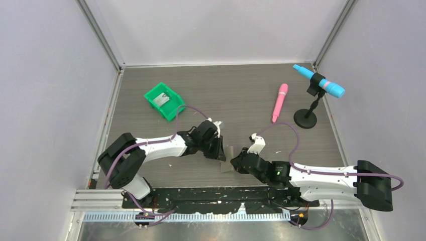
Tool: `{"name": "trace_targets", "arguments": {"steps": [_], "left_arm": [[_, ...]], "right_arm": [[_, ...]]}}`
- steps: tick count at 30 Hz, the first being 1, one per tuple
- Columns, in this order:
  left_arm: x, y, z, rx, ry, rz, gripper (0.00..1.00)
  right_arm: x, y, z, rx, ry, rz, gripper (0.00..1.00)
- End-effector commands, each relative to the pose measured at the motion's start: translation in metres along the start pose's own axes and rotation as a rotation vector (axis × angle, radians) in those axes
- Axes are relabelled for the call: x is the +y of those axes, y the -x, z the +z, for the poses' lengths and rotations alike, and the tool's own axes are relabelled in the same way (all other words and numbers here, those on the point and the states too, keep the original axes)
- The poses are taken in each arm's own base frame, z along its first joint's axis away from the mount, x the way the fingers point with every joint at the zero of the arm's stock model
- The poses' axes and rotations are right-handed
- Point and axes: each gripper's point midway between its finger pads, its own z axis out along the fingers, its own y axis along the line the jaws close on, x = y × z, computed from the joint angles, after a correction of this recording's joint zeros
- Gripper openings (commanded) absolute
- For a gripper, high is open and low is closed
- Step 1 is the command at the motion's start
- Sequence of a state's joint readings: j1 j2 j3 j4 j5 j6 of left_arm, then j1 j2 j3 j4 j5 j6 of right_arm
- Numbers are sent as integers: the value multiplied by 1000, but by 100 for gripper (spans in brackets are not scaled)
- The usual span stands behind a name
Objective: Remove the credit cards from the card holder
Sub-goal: Open the card holder at the center of the board.
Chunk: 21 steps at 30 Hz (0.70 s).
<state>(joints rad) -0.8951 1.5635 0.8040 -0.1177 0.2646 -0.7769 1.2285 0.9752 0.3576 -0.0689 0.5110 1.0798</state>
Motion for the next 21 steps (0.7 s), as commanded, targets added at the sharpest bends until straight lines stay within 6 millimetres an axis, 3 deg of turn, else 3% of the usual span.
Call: {"name": "trace_targets", "arguments": {"steps": [1,7,18,21], "left_arm": [[13,-4,-1,12,61,29,10],[19,-3,-11,-4,106,47,0],[15,-6,-22,-22,74,53,0],[10,-7,-25,-36,35,55,0]], "right_arm": [[11,19,-3,-82,33,55,5],[-3,22,-5,-117,17,14,5],[-29,22,-1,-143,-34,-65,5],[-34,27,2,-152,-57,-84,12]]}}
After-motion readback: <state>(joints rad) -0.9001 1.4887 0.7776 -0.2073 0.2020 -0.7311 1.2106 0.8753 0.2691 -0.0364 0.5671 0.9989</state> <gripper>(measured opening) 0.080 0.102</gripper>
